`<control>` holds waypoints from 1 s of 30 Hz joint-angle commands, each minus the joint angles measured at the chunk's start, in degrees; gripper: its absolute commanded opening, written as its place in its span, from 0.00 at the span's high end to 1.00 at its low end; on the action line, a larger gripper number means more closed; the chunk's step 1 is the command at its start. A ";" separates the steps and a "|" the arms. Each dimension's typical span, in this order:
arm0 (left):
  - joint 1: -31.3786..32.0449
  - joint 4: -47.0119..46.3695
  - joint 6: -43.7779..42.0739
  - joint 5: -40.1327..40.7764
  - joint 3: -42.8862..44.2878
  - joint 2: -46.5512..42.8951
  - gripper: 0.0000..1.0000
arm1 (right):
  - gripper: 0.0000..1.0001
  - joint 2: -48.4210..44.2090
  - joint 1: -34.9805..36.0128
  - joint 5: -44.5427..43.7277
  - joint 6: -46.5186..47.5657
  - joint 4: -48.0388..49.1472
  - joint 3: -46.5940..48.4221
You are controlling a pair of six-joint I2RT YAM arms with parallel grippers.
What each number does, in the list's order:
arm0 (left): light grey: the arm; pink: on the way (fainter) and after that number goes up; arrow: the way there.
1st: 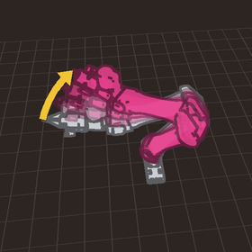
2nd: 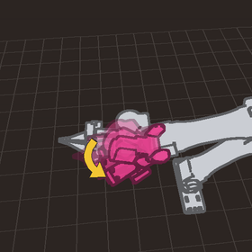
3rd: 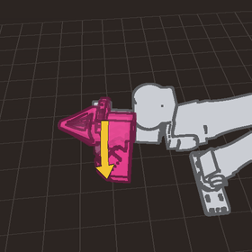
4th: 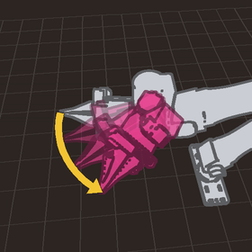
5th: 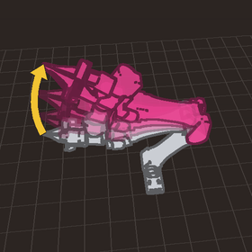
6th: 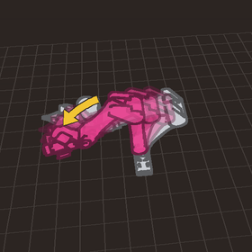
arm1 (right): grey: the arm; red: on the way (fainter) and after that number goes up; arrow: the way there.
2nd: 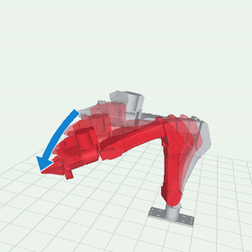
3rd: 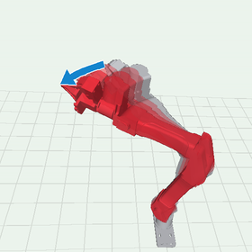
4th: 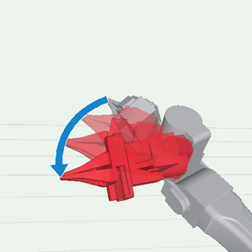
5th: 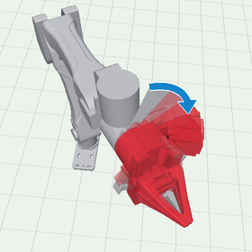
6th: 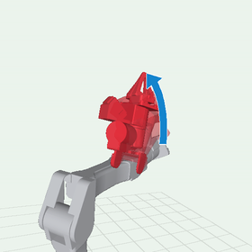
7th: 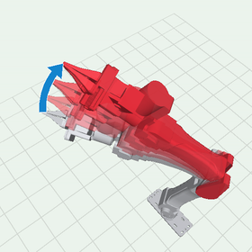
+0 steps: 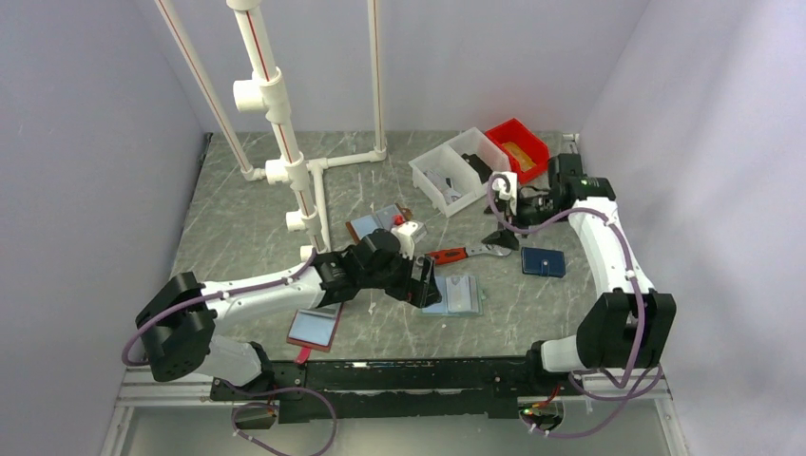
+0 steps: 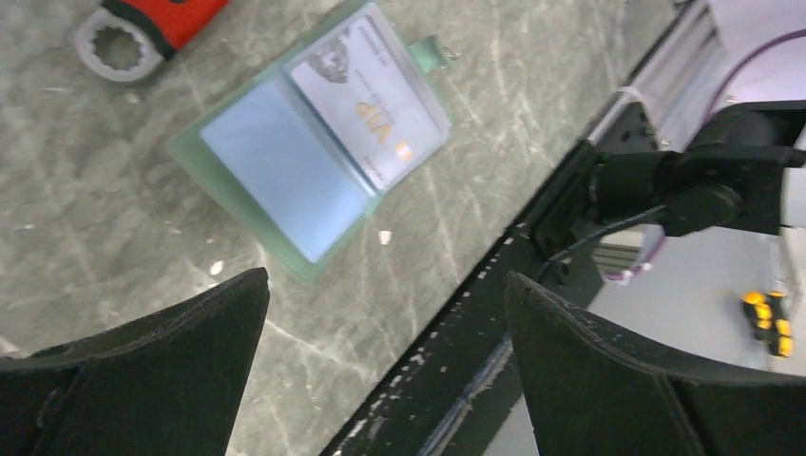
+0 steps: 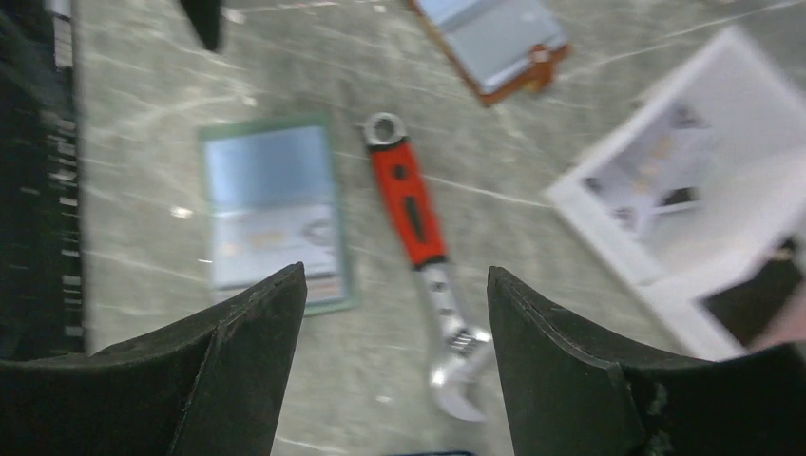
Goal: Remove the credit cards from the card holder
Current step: Place the credit card in the storage box, then remove the credit card from the card holder.
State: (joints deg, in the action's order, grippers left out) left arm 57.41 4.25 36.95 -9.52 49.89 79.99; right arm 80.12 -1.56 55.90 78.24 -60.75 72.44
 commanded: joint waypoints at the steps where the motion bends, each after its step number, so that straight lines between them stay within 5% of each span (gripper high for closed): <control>1: 1.35 3.25 -5.13 8.85 1.97 -1.14 0.01 | 0.28 -0.73 -0.02 9.21 -8.70 -7.01 -3.96; 4: 1.48 3.61 -6.41 11.81 2.89 -2.34 0.01 | 0.29 0.34 -0.47 10.68 -13.14 -5.18 -5.69; 12: 1.16 3.92 -2.44 18.26 3.67 -2.98 0.00 | 0.36 4.56 -6.67 12.41 -5.16 -8.35 -9.20; 21: 0.32 1.29 -7.12 8.59 2.85 -1.02 0.04 | 0.41 6.73 -9.42 10.56 -3.77 -7.87 -10.45; 25: 0.29 -3.56 -5.39 6.64 0.40 0.30 0.05 | 0.43 7.97 -9.11 10.10 -9.24 -4.95 -9.86; 30: 0.51 -12.87 -0.32 4.47 -2.29 4.62 0.09 | 0.44 4.51 -3.73 1.97 -27.07 6.80 -10.94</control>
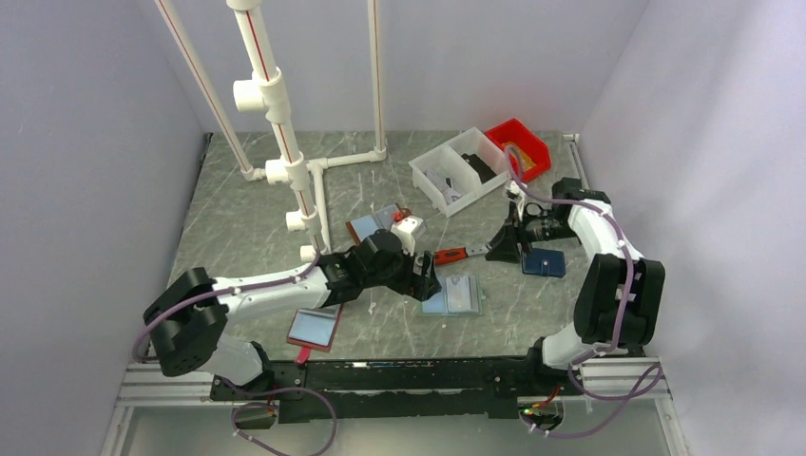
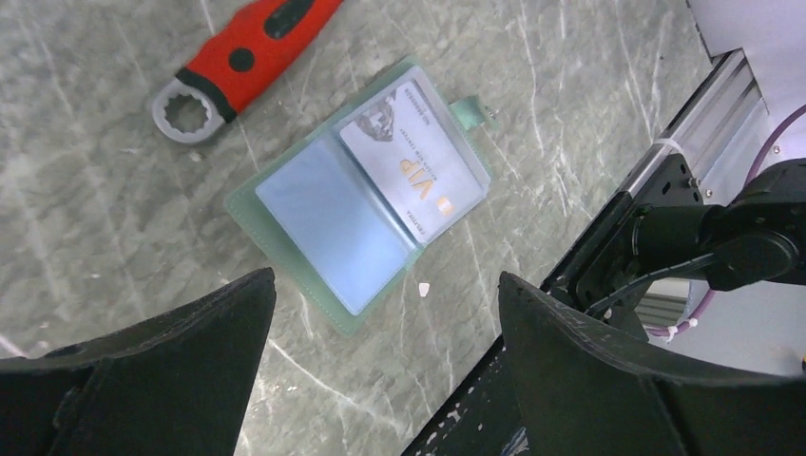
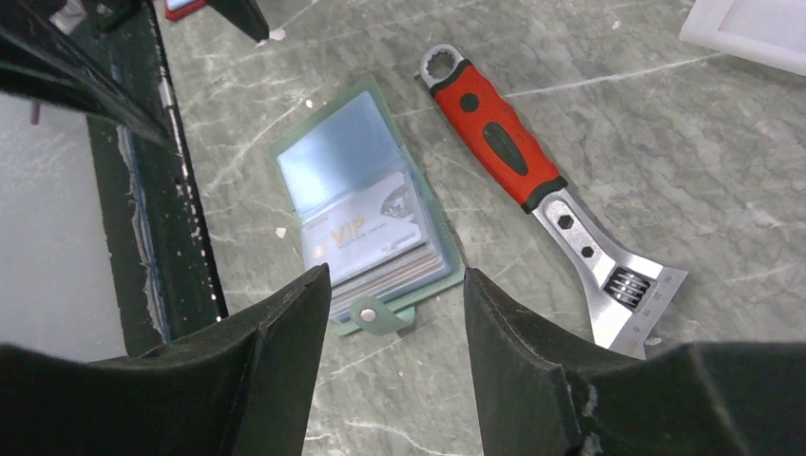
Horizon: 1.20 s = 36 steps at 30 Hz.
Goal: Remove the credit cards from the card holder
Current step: Remove the credit card from the card holder.
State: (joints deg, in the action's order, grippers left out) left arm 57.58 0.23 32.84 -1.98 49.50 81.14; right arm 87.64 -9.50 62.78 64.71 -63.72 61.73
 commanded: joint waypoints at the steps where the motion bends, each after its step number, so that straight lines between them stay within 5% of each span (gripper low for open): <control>1: 0.34 -9.85 4.92 -3.79 -1.87 4.59 0.08 | 0.44 -3.88 5.78 -7.02 -15.87 11.49 -0.53; 5: 0.79 -13.44 8.36 -7.13 -1.27 8.23 0.10 | 0.43 -6.48 9.14 -9.42 -21.84 14.78 -1.59; 9: 2.69 -7.34 11.61 -7.15 4.03 10.47 0.08 | 0.47 -7.59 10.64 -10.79 -25.98 17.08 -2.91; 16: 7.19 2.14 15.12 3.15 12.44 13.96 0.17 | 0.82 -4.64 12.70 -18.03 -27.99 16.14 -3.59; 24: 7.75 14.22 19.98 7.17 22.34 23.37 0.22 | 0.87 -2.08 16.23 -26.45 -31.84 19.75 -4.99; 36: 7.69 8.96 19.73 5.82 19.34 25.31 0.18 | 0.87 3.86 22.39 -32.49 -37.22 22.67 -4.74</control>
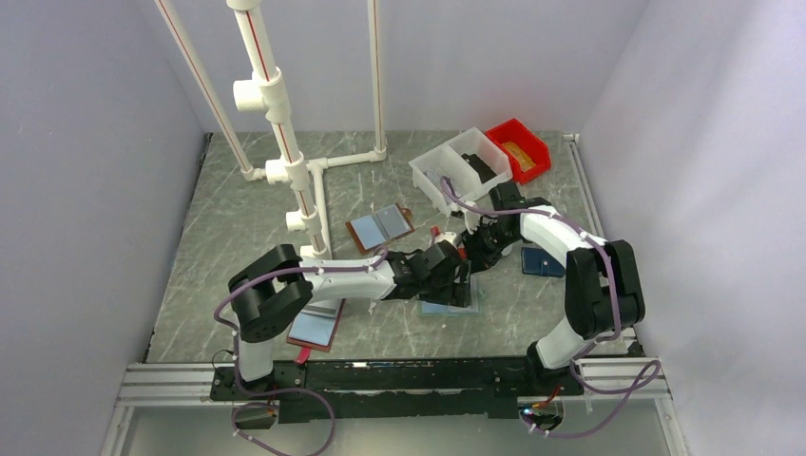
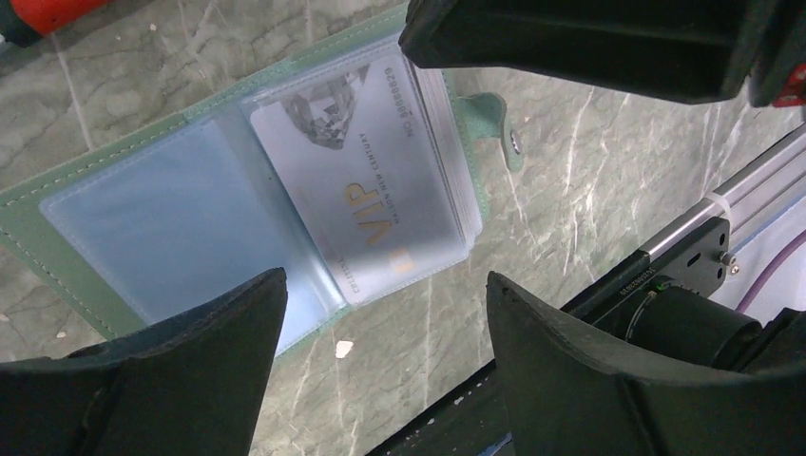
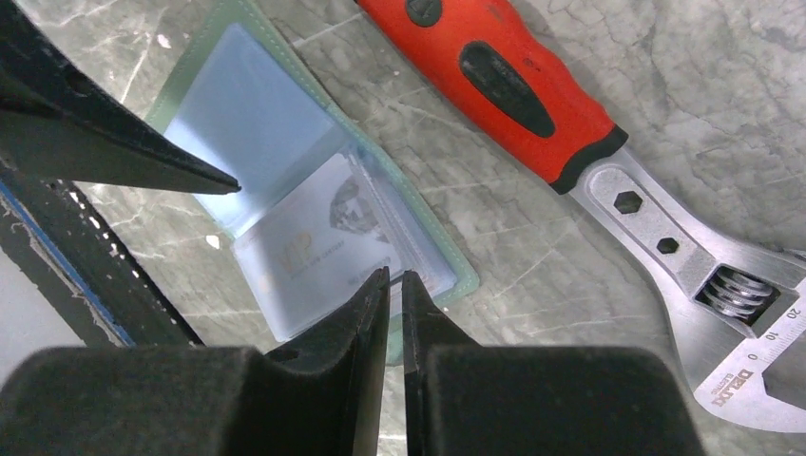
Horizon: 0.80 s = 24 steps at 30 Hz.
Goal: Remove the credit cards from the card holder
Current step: Remove the credit card from the card holder.
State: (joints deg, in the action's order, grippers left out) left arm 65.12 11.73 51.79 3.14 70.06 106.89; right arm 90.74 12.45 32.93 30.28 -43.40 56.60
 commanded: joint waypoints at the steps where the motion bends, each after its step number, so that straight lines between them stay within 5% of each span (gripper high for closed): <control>1: -0.02 -3.60 1.34 0.57 -2.09 -0.68 0.17 | 0.87 1.04 0.47 -3.07 -3.13 2.50 0.45; 9: -2.81 -20.88 7.01 -3.31 -12.70 -3.00 0.18 | 0.88 2.26 0.47 -4.03 -5.06 3.67 0.09; 24: -2.81 -13.85 7.72 -3.70 -7.56 0.24 0.22 | 0.90 2.90 0.81 -1.71 -4.00 2.24 0.62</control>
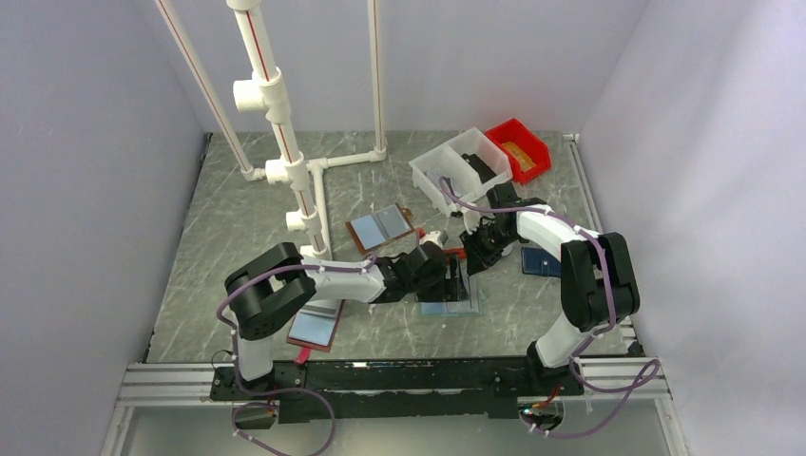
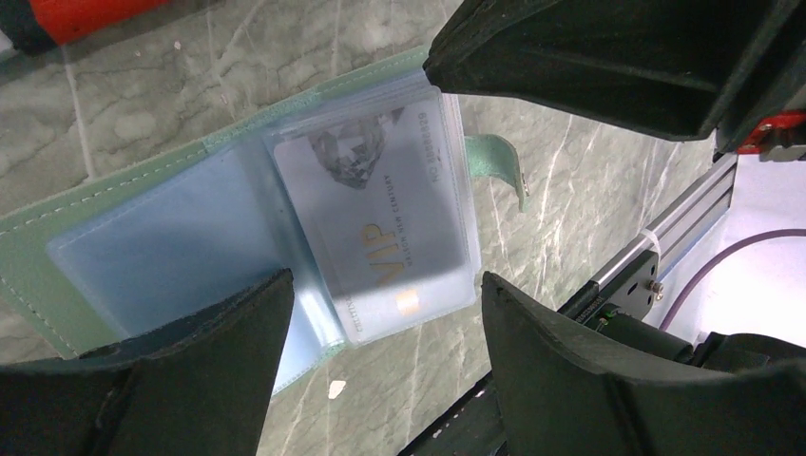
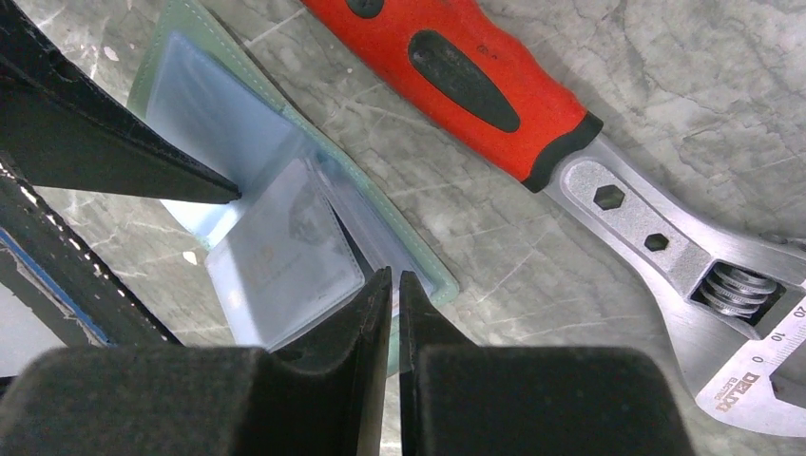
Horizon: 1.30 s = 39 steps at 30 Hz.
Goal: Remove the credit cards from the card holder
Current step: Remove the credit card from the card holder.
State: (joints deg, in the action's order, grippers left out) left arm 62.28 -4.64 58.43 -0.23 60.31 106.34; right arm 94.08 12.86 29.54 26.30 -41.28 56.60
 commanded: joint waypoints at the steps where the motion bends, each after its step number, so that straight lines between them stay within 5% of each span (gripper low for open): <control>1: 0.03 2.80 1.07 -0.26 2.32 0.86 0.22 | 0.91 -0.52 0.47 2.37 0.17 -0.20 0.66; 17: 0.03 3.65 0.91 -1.80 3.76 2.64 0.20 | 0.91 -0.36 2.16 6.01 2.20 -2.03 1.23; 39: -1.00 4.56 4.31 1.79 -1.72 -4.37 0.36 | 0.90 -0.12 2.03 0.93 0.81 -0.47 0.87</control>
State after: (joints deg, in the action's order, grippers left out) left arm 61.80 -1.10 61.87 -0.99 59.88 105.36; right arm 94.11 14.72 30.55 27.44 -41.69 56.60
